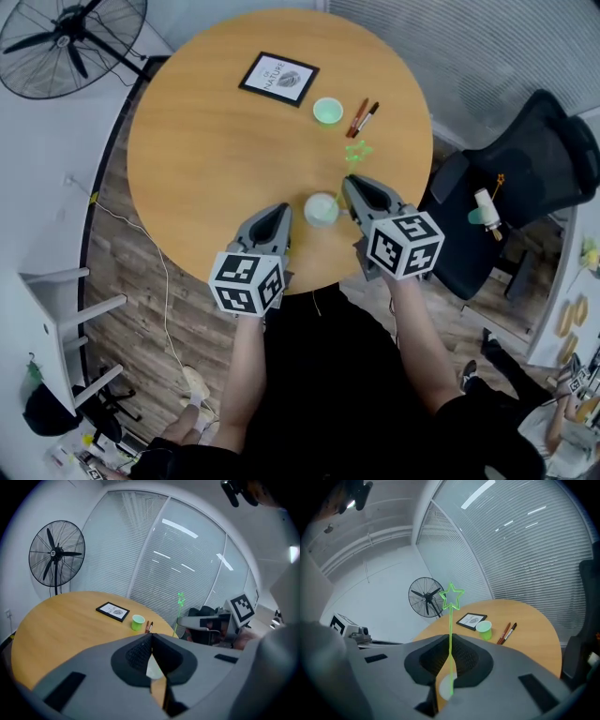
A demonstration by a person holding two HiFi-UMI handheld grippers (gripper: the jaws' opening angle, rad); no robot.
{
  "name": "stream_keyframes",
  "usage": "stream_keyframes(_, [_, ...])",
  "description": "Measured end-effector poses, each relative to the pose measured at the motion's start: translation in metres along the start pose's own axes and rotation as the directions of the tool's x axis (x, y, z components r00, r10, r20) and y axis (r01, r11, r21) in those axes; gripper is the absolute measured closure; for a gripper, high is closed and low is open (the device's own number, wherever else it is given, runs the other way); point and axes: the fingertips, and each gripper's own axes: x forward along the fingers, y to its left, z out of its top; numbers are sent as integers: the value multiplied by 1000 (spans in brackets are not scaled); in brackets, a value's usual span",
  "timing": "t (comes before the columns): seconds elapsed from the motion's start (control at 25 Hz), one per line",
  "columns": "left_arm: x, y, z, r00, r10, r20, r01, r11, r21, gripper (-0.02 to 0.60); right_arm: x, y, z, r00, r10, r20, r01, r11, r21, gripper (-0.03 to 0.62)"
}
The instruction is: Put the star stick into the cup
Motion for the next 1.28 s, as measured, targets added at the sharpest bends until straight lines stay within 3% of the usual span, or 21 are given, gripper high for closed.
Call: stream_keyframes(1.28, [43,21,-19,994,-71,-83,65,995,-72,583,30,-18,-64,985,-52,-166,61,997,52,566])
